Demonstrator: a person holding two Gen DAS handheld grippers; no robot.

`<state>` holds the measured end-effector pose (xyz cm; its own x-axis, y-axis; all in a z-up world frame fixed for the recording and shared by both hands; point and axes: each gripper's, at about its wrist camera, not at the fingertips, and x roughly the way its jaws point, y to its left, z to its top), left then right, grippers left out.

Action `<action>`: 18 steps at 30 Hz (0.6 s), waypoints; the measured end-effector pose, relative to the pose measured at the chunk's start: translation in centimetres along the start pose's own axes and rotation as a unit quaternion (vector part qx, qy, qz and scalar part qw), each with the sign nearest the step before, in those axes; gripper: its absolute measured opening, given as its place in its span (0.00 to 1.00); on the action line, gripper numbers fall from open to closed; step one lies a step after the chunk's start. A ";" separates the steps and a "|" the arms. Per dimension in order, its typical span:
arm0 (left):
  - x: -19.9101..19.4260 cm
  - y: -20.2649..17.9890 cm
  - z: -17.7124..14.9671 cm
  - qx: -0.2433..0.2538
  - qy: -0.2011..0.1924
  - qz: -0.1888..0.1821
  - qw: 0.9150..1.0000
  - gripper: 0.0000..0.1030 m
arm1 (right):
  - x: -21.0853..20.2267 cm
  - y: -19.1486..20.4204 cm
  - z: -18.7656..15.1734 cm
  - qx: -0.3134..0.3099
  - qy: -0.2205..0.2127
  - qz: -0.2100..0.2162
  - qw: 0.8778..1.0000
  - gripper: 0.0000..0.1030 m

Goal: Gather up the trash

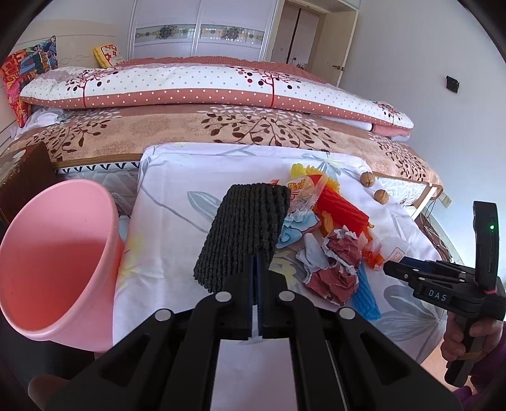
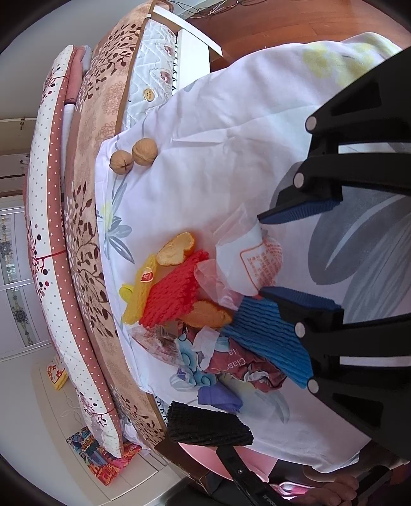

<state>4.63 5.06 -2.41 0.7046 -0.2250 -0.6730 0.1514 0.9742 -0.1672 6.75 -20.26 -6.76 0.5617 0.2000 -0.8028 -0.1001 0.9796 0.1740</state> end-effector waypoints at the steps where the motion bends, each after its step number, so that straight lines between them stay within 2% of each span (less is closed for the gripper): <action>1: -0.2 0.1 0.0 -0.001 -0.002 -0.002 1.000 0.01 | 0.1 0.1 0.0 0.000 0.003 0.001 1.000 0.13; 3: -0.7 0.2 0.1 -0.003 -0.008 -0.007 1.000 0.01 | -0.4 0.3 -0.2 -0.005 -0.007 0.000 1.000 0.05; 6: -1.6 0.3 0.2 -0.004 -0.021 -0.013 1.000 0.01 | -1.8 0.9 -0.3 -0.020 -0.030 -0.010 0.999 0.01; 18: -4.7 1.6 0.4 -0.010 -0.052 -0.024 0.998 0.01 | -6.7 1.2 0.5 -0.022 -0.084 -0.011 0.996 0.00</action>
<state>1.86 7.73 0.74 0.7651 -0.2671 -0.5858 0.1735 0.9618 -0.2120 3.32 -20.43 -0.88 0.6938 0.1766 -0.6982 -0.1203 0.9843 0.1295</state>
